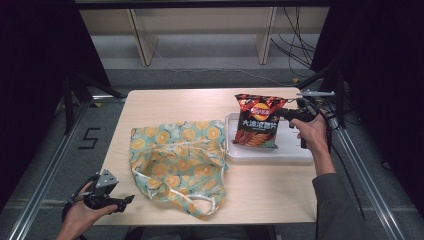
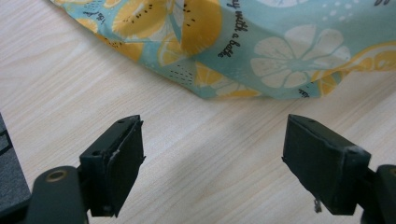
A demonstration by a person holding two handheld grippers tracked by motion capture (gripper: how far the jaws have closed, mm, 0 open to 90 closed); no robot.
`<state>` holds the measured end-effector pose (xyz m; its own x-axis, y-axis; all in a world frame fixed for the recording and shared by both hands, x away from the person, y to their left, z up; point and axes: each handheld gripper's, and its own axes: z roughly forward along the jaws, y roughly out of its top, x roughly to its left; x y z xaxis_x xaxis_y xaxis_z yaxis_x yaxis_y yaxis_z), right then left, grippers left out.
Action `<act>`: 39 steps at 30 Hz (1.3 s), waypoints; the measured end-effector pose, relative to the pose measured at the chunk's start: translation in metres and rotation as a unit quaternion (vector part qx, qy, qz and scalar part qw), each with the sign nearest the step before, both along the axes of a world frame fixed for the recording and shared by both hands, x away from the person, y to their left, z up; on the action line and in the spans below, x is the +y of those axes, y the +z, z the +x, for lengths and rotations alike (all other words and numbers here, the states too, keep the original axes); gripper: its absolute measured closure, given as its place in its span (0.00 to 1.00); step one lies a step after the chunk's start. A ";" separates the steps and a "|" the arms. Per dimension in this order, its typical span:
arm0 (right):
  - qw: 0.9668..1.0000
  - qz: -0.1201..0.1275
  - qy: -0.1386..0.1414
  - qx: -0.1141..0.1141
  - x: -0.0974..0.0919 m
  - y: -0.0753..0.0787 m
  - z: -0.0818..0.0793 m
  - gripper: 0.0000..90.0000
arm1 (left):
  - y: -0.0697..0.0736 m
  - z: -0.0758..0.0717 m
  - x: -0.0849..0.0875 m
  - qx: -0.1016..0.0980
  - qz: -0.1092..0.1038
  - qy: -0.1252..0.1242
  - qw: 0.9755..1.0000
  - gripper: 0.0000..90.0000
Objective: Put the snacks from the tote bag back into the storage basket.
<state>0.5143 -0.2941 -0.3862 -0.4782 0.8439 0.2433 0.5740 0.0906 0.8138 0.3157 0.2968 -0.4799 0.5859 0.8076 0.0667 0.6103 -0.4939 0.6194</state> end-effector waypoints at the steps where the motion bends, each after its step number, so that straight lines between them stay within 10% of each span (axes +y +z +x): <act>1: 1.000 0.004 -0.007 0.002 0.002 0.000 0.000 0.93 | 0.001 0.000 0.001 0.004 0.008 -0.005 1.000 0.22; 39: 0.998 -0.041 -0.040 0.028 0.018 -0.023 0.021 0.81 | -0.001 0.000 -0.001 0.000 0.001 0.002 1.000 0.22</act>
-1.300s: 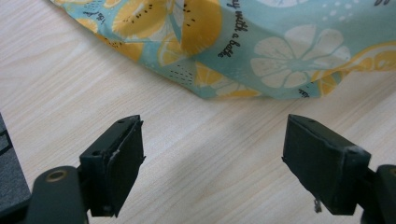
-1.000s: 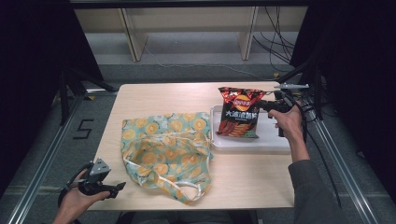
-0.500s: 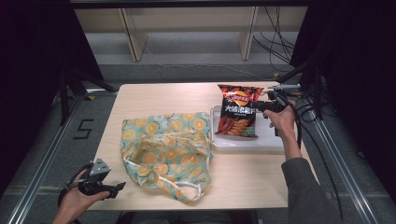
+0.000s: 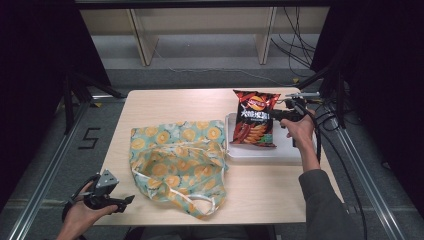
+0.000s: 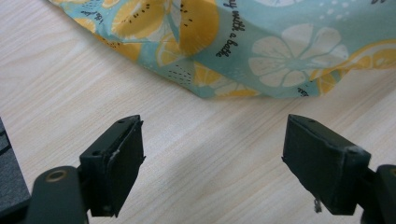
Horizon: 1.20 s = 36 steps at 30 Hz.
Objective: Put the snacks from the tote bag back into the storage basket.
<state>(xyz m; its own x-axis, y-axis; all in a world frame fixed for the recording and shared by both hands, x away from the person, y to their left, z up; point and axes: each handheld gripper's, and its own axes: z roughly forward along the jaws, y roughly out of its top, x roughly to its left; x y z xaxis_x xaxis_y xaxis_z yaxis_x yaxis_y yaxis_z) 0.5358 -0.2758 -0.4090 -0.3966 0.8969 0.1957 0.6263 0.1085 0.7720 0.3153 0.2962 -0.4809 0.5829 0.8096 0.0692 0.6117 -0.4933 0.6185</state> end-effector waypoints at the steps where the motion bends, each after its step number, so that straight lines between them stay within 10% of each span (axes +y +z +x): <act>1: 1.000 -0.002 -0.001 0.000 0.000 0.000 0.000 0.81 | 0.000 0.000 0.000 -0.003 0.002 0.003 1.000 0.22; 11: 1.000 -0.006 -0.007 0.016 0.007 0.002 -0.005 0.77 | 0.001 0.000 0.001 0.003 0.000 0.001 1.000 0.22; 36: 0.999 0.012 0.034 -0.027 0.030 0.020 -0.044 0.59 | 0.000 0.000 0.001 -0.001 -0.001 0.011 1.000 0.22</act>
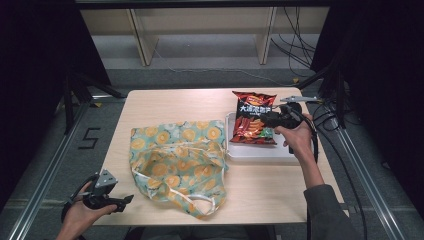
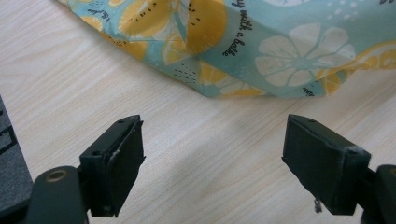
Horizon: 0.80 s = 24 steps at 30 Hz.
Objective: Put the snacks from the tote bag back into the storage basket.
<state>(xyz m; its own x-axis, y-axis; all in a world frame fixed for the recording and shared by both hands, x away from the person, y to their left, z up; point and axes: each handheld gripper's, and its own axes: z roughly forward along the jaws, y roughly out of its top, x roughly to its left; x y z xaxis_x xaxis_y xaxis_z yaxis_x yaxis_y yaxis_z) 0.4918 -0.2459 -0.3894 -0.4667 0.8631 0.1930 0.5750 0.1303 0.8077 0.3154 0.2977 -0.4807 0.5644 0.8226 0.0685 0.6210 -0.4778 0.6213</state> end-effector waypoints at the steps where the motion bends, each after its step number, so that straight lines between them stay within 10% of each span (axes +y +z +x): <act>1: 1.000 -0.007 0.010 -0.009 -0.001 -0.001 -0.001 0.57 | -0.001 0.000 -0.001 -0.009 -0.001 0.006 1.000 0.22; 24: 1.000 -0.007 0.013 -0.005 0.012 -0.013 -0.054 0.44 | 0.003 -0.002 0.000 -0.008 -0.003 -0.005 1.000 0.22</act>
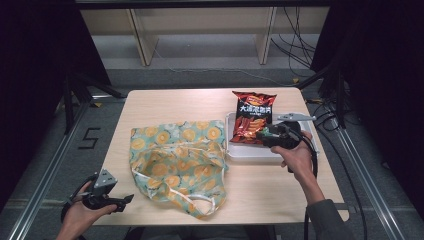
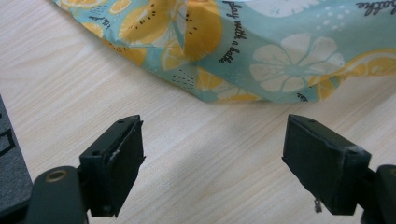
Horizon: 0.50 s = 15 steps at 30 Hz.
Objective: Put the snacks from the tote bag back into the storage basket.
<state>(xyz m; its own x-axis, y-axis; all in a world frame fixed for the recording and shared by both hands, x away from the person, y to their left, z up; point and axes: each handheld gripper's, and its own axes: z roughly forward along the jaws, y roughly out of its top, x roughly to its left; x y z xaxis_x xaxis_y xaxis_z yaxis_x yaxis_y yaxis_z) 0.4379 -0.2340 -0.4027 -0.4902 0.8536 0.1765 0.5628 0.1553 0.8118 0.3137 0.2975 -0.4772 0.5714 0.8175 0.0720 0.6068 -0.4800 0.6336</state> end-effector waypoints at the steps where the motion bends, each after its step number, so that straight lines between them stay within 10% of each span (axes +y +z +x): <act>1: 1.000 -0.010 0.006 -0.007 -0.002 -0.001 0.000 0.44 | 0.001 0.000 0.001 0.001 0.006 -0.006 1.000 0.22; 15: 1.000 0.019 0.015 0.010 0.009 -0.015 -0.029 0.41 | 0.001 0.000 -0.001 0.002 0.000 -0.008 1.000 0.22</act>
